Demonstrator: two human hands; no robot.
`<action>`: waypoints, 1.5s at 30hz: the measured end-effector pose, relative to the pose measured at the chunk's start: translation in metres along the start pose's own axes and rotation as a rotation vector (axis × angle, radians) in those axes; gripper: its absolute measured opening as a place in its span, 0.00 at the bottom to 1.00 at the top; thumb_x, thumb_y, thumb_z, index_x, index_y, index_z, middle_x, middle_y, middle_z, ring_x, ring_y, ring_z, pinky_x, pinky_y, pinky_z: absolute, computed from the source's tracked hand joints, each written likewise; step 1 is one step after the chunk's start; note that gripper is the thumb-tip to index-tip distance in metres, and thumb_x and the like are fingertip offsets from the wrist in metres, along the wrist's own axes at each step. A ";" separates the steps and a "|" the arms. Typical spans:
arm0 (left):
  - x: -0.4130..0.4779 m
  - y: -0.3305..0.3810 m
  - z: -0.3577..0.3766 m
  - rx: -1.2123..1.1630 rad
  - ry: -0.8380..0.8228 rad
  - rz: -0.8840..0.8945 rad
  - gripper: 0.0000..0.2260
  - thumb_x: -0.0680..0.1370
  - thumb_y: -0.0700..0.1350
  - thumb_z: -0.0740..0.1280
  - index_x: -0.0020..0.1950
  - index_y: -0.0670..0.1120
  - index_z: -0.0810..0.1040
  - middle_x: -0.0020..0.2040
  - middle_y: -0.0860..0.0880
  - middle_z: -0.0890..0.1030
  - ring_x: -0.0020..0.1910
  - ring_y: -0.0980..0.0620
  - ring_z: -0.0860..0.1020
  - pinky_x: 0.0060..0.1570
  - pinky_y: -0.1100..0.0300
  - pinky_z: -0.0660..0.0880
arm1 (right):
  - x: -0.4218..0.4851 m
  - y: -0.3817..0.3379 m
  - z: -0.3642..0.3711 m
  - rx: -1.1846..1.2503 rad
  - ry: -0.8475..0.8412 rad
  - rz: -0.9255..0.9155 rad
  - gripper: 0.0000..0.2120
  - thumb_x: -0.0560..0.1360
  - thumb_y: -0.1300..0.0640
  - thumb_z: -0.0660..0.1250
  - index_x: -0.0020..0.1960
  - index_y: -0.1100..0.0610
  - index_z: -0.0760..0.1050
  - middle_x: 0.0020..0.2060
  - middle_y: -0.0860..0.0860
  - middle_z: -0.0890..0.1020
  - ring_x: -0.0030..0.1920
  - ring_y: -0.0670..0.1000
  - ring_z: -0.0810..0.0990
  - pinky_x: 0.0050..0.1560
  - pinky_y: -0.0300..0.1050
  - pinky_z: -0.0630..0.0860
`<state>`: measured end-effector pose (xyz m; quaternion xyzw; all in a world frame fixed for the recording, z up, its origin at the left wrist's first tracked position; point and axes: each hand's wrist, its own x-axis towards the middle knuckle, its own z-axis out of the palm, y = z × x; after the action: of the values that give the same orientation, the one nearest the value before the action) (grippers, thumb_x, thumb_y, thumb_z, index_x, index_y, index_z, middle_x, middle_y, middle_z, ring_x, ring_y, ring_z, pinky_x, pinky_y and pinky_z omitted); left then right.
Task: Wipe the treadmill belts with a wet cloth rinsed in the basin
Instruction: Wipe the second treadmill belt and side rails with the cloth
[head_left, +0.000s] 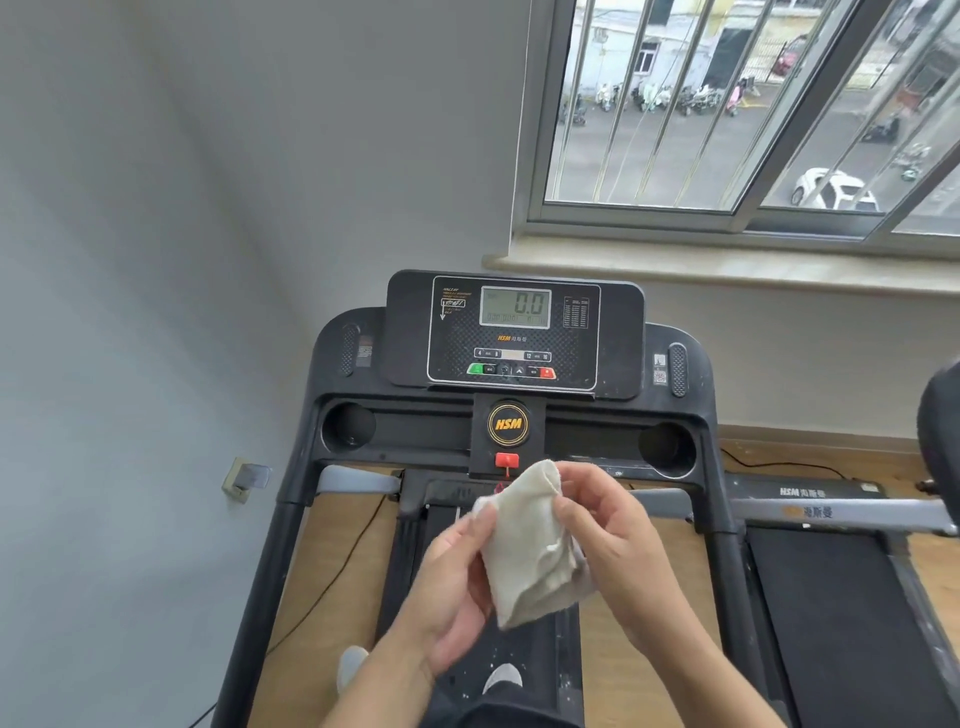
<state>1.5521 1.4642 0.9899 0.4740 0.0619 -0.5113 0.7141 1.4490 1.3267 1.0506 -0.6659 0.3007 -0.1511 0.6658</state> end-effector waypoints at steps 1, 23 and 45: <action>0.001 0.004 0.001 0.139 0.088 0.092 0.18 0.85 0.50 0.65 0.68 0.39 0.80 0.65 0.35 0.82 0.70 0.34 0.76 0.73 0.35 0.70 | 0.000 0.009 -0.003 -0.024 0.026 0.048 0.13 0.83 0.65 0.64 0.60 0.50 0.80 0.48 0.52 0.87 0.50 0.54 0.85 0.51 0.44 0.80; 0.005 -0.029 -0.092 0.860 0.359 0.011 0.11 0.80 0.58 0.65 0.48 0.51 0.76 0.44 0.51 0.83 0.44 0.49 0.81 0.51 0.42 0.79 | -0.031 0.141 0.049 0.765 -0.378 0.786 0.31 0.69 0.68 0.76 0.71 0.66 0.77 0.71 0.64 0.78 0.63 0.59 0.83 0.60 0.51 0.80; 0.167 -0.138 -0.310 1.181 0.231 -0.033 0.15 0.85 0.54 0.63 0.51 0.42 0.71 0.40 0.51 0.73 0.38 0.51 0.70 0.39 0.53 0.67 | 0.043 0.385 0.190 -0.108 0.227 0.677 0.15 0.85 0.50 0.63 0.50 0.62 0.75 0.38 0.49 0.78 0.38 0.48 0.73 0.39 0.43 0.71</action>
<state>1.6445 1.5775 0.6413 0.8421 -0.1481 -0.4153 0.3105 1.5196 1.4777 0.6530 -0.5418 0.5837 0.0211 0.6044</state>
